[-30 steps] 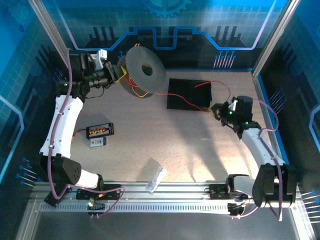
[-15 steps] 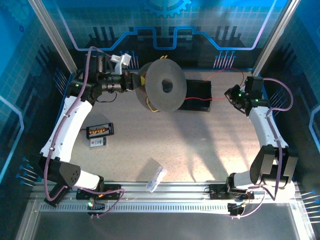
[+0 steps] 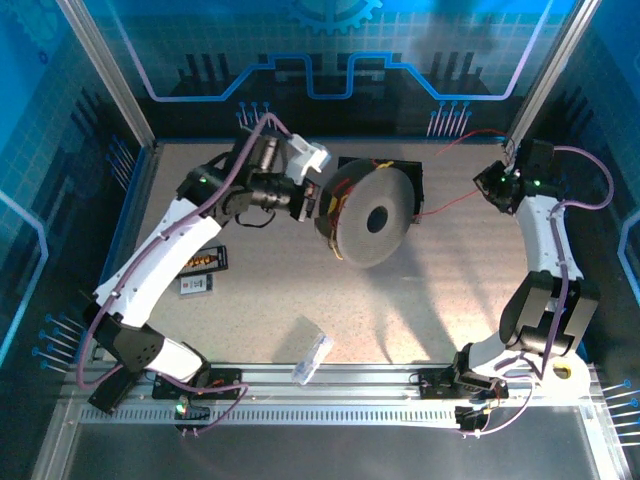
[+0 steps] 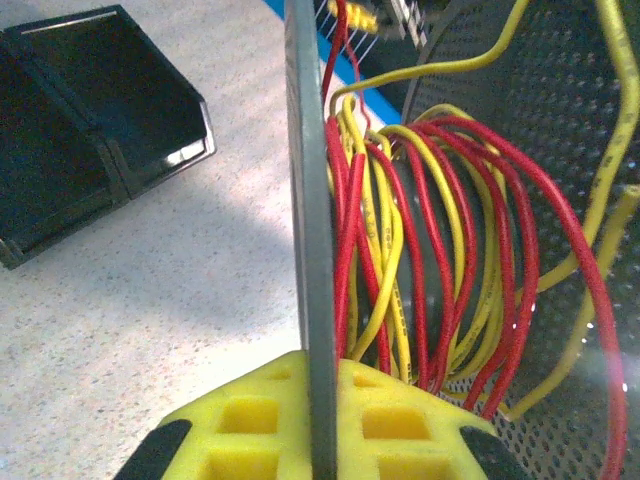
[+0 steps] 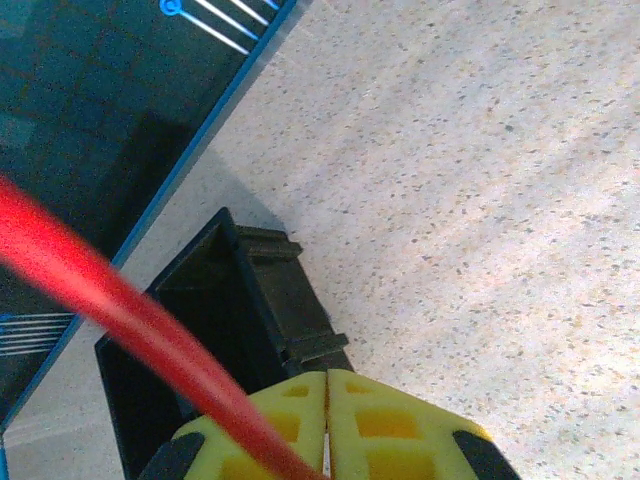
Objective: Wrap the cables
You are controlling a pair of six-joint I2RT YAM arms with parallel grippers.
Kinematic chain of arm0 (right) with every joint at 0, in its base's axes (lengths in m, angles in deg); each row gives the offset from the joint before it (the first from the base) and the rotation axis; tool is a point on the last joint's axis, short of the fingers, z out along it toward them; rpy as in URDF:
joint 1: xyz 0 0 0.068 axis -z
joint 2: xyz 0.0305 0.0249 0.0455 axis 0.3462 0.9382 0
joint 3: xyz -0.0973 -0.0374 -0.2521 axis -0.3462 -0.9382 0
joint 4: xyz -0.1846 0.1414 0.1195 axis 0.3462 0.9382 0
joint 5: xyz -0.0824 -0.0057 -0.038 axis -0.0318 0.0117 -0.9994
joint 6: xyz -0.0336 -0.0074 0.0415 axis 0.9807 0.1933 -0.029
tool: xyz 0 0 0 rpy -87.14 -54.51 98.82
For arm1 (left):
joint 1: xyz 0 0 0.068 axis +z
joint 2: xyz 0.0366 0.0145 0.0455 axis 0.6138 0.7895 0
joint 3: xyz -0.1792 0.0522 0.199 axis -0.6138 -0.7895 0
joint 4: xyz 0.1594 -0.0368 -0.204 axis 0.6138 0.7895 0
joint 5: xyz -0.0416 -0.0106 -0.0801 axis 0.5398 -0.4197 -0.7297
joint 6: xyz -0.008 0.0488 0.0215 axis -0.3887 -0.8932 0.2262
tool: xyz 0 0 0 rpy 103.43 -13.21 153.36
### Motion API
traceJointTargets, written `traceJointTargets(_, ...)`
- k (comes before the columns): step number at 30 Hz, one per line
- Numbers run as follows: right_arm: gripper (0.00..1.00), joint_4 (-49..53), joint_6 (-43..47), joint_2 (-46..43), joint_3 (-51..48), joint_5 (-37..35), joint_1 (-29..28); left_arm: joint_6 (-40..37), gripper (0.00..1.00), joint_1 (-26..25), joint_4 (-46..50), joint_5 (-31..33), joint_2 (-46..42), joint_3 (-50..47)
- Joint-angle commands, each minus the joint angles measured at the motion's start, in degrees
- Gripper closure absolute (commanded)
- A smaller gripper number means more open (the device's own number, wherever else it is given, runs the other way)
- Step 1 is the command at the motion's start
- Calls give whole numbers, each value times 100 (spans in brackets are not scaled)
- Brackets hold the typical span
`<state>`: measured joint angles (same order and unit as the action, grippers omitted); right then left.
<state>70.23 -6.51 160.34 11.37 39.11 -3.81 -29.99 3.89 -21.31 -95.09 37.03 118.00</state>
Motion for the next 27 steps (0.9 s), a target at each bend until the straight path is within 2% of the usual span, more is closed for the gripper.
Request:
traceJointTargets(1, 100, -246, 89, 228, 526, -624, 372, -625, 100, -438, 976, 787, 140, 336)
traceJointTargets(7, 100, -220, -194, 231, 1021, -301, 334, -697, 100, -706, 1018, 1745, 815, 390)
traceJointTargets(12, 100, -268, -364, -39, 1240, -201, -85, -645, 100, -753, 1063, 1957, 1436, 602)
traceJointTargets(19, 100, -292, -731, -60, 2061, -125, -912, -612, 100, -807, 893, 2197, 1818, 600)
traceJointTargets(27, 100, -469, -991, 204, 2778, -219, -2338, -375, 100, -794, 936, 2399, 2245, 1101)
